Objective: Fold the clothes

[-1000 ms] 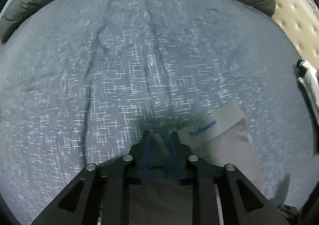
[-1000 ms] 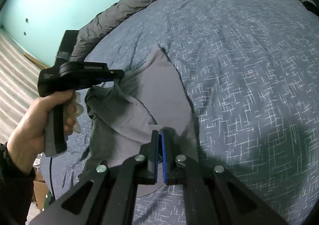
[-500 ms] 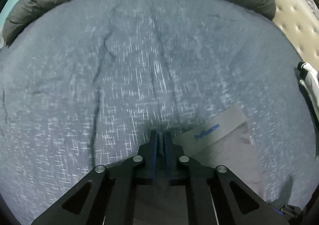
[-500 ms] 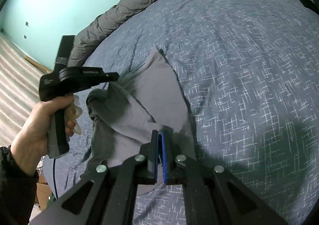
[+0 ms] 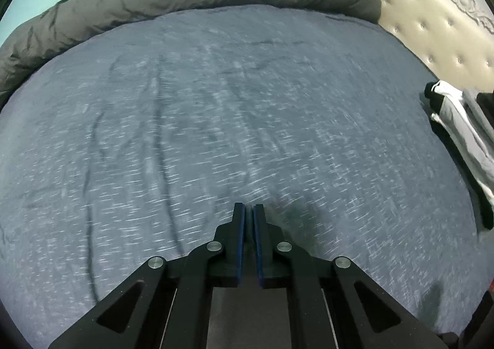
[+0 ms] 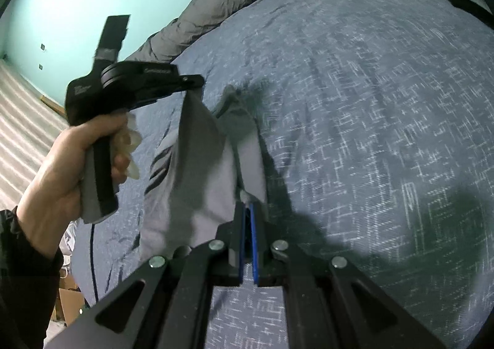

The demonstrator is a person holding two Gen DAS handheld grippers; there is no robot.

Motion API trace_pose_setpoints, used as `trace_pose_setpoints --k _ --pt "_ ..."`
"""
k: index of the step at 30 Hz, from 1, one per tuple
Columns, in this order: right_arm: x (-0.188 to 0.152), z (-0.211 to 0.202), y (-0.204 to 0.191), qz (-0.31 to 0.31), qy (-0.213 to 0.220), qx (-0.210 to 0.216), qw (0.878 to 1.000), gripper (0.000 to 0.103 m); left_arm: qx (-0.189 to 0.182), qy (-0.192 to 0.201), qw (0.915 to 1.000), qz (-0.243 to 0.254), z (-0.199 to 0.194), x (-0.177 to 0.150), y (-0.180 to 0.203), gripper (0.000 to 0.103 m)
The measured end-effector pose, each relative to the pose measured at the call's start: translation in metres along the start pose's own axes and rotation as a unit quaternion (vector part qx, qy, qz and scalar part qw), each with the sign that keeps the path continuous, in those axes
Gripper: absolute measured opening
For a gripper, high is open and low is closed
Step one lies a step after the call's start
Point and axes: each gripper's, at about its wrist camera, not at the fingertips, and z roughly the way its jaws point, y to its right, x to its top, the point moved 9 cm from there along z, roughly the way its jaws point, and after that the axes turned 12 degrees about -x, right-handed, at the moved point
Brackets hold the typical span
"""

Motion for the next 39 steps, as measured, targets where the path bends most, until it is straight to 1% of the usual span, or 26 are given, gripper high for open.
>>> trace_pose_setpoints --k 4,6,10,14,15,17,18,19,22,23,24,26,28,31,33,35,37,39 --pt "-0.003 -0.001 0.007 0.004 -0.004 -0.003 1.0 0.003 -0.001 -0.012 0.9999 0.0 0.018 0.002 0.006 0.006" --pt "-0.004 -0.001 0.012 0.006 -0.005 -0.006 1.0 0.003 -0.004 -0.013 0.9999 -0.004 0.022 0.001 0.007 0.006" --pt "-0.004 -0.002 0.02 0.013 -0.004 -0.013 1.0 0.002 0.002 -0.01 0.9999 -0.008 0.028 0.002 0.008 0.006" --pt "-0.004 -0.002 0.028 0.024 -0.004 -0.015 1.0 0.002 -0.01 -0.012 0.9996 -0.023 0.038 0.0 0.008 0.007" --pt "-0.003 -0.002 0.028 0.026 -0.002 -0.014 1.0 0.002 -0.009 -0.01 0.9996 -0.025 0.036 0.0 0.007 0.01" --pt "-0.001 -0.003 0.027 0.023 0.001 -0.017 1.0 0.002 -0.01 -0.003 0.9995 -0.029 0.027 0.002 0.004 0.02" --pt "0.0 -0.002 0.027 0.023 0.002 -0.018 1.0 0.002 -0.011 0.003 0.9995 -0.03 0.021 0.004 0.002 0.033" --pt "-0.001 -0.002 0.027 0.025 0.002 -0.016 1.0 0.002 -0.017 0.014 0.9992 -0.033 0.01 0.007 0.0 0.039" --pt "-0.002 -0.001 0.029 0.03 -0.001 -0.013 0.999 0.002 -0.027 0.043 0.998 -0.039 -0.025 0.01 -0.012 0.04" --pt "-0.001 -0.001 0.029 0.033 -0.001 -0.013 0.999 0.003 -0.036 0.057 0.9966 -0.047 -0.041 0.007 -0.018 0.041" --pt "0.0 -0.001 0.029 0.035 0.0 -0.013 0.999 0.003 -0.04 0.062 0.996 -0.051 -0.05 0.003 -0.022 0.041" --pt "0.002 -0.002 0.029 0.039 0.005 -0.011 0.999 0.004 -0.041 0.076 0.9946 -0.057 -0.074 -0.018 -0.037 0.042" --pt "0.006 -0.005 0.028 0.04 0.012 -0.008 0.999 0.004 -0.039 0.076 0.9947 -0.056 -0.085 -0.039 -0.051 0.044" --pt "0.008 -0.006 0.027 0.042 0.016 -0.007 0.999 0.004 -0.034 0.075 0.9936 -0.078 -0.09 -0.077 -0.077 0.044" --pt "0.007 -0.005 0.027 0.046 0.012 -0.003 0.999 0.004 -0.041 0.074 0.9916 -0.098 -0.087 -0.093 -0.088 0.044" --pt "0.004 -0.003 0.026 0.047 0.006 0.0 0.999 0.006 -0.059 0.078 0.987 -0.128 -0.084 -0.11 -0.099 0.044" --pt "0.004 -0.002 0.019 0.033 0.006 0.003 0.999 0.007 -0.07 0.081 0.9842 -0.141 -0.082 -0.124 -0.101 0.044" --pt "0.004 0.001 0.012 0.019 0.005 0.001 1.0 0.01 -0.072 0.086 0.9832 -0.144 -0.081 -0.136 -0.1 0.044"
